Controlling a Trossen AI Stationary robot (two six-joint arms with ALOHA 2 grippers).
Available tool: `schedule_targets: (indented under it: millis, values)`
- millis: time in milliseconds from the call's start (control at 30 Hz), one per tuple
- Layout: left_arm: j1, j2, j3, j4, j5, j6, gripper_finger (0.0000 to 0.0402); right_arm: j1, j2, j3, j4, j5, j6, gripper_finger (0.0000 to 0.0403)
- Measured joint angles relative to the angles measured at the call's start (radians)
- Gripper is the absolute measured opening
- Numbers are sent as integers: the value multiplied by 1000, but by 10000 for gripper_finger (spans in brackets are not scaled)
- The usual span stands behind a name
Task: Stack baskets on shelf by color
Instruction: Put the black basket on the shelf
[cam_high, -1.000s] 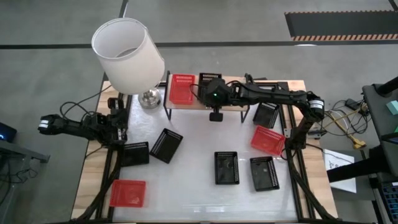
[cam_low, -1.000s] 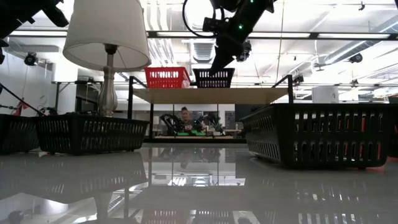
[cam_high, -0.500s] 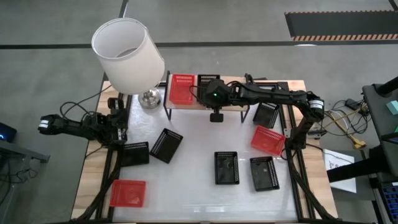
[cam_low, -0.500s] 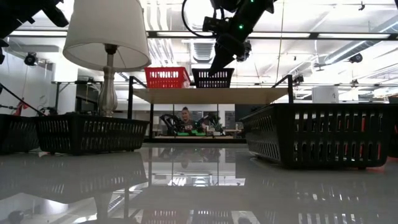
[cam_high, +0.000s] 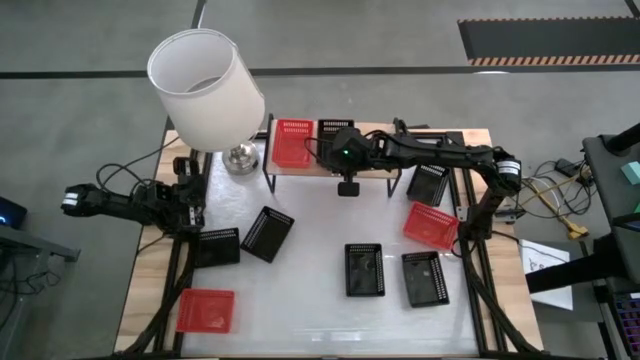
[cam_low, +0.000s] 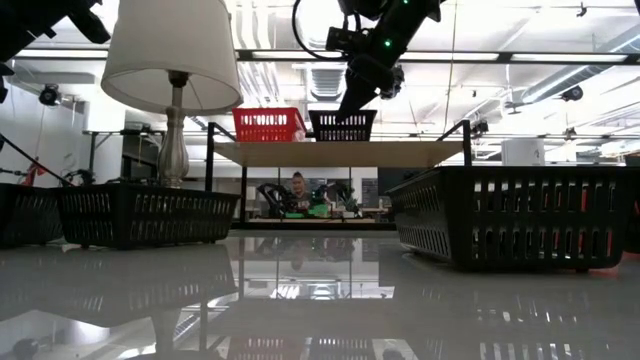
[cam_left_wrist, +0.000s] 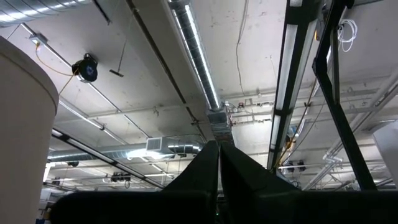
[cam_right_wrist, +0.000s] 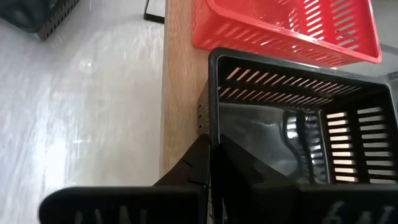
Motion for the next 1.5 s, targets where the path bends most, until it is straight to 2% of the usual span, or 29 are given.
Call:
schedule_targets:
  millis: [133, 533, 767, 1167, 1500]
  values:
    - [0, 0, 0, 0, 0, 0, 0, 2, 0, 0, 0, 0, 7, 23]
    - [0, 0, 0, 0, 0, 0, 0, 2, -3, 0, 3, 0, 48, 106]
    - [0, 0, 0, 0, 0, 0, 0, 13, -16, 1, 3, -7, 81, 132]
    - [0, 0, 0, 0, 0, 0, 0, 101, -86, 1, 6, 0, 153, 120]
    - [0, 0, 0, 0, 0, 0, 0, 291, -128, 1, -24, -11, 268, 104]
